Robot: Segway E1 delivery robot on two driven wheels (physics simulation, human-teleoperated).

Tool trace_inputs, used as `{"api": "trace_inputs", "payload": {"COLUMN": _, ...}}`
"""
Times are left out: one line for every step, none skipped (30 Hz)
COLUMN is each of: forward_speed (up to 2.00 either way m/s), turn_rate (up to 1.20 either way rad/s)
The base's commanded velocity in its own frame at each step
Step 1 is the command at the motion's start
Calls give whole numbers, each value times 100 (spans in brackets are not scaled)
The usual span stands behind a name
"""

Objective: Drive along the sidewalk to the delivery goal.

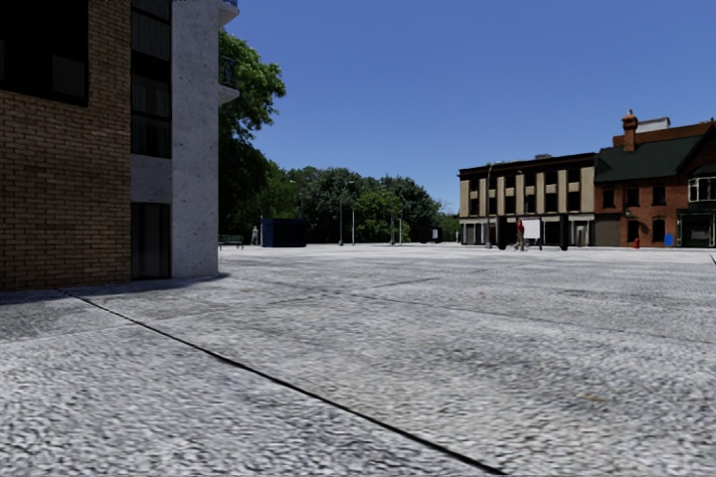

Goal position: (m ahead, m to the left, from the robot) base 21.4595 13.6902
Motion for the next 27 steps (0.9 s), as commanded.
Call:
{"api": "trace_inputs", "payload": {"forward_speed": 200, "turn_rate": 0}}
{"api": "trace_inputs", "payload": {"forward_speed": 200, "turn_rate": 0}}
{"api": "trace_inputs", "payload": {"forward_speed": 200, "turn_rate": 0}}
{"api": "trace_inputs", "payload": {"forward_speed": 200, "turn_rate": 0}}
{"api": "trace_inputs", "payload": {"forward_speed": 200, "turn_rate": 0}}
{"api": "trace_inputs", "payload": {"forward_speed": 200, "turn_rate": 0}}
{"api": "trace_inputs", "payload": {"forward_speed": 200, "turn_rate": 0}}
{"api": "trace_inputs", "payload": {"forward_speed": 200, "turn_rate": 0}}
{"api": "trace_inputs", "payload": {"forward_speed": 200, "turn_rate": 0}}
{"api": "trace_inputs", "payload": {"forward_speed": 200, "turn_rate": 0}}
{"api": "trace_inputs", "payload": {"forward_speed": 200, "turn_rate": 0}}
{"api": "trace_inputs", "payload": {"forward_speed": 200, "turn_rate": 0}}
{"api": "trace_inputs", "payload": {"forward_speed": 200, "turn_rate": 0}}
{"api": "trace_inputs", "payload": {"forward_speed": 200, "turn_rate": 0}}
{"api": "trace_inputs", "payload": {"forward_speed": 200, "turn_rate": 0}}
{"api": "trace_inputs", "payload": {"forward_speed": 200, "turn_rate": 0}}
{"api": "trace_inputs", "payload": {"forward_speed": 200, "turn_rate": 0}}
{"api": "trace_inputs", "payload": {"forward_speed": 200, "turn_rate": 0}}
{"api": "trace_inputs", "payload": {"forward_speed": 200, "turn_rate": 0}}
{"api": "trace_inputs", "payload": {"forward_speed": 200, "turn_rate": 0}}
{"api": "trace_inputs", "payload": {"forward_speed": 200, "turn_rate": 0}}
{"api": "trace_inputs", "payload": {"forward_speed": 200, "turn_rate": 0}}
{"api": "trace_inputs", "payload": {"forward_speed": 200, "turn_rate": 0}}
{"api": "trace_inputs", "payload": {"forward_speed": 200, "turn_rate": 0}}
{"api": "trace_inputs", "payload": {"forward_speed": 200, "turn_rate": 0}}
{"api": "trace_inputs", "payload": {"forward_speed": 200, "turn_rate": 0}}
{"api": "trace_inputs", "payload": {"forward_speed": 200, "turn_rate": 0}}
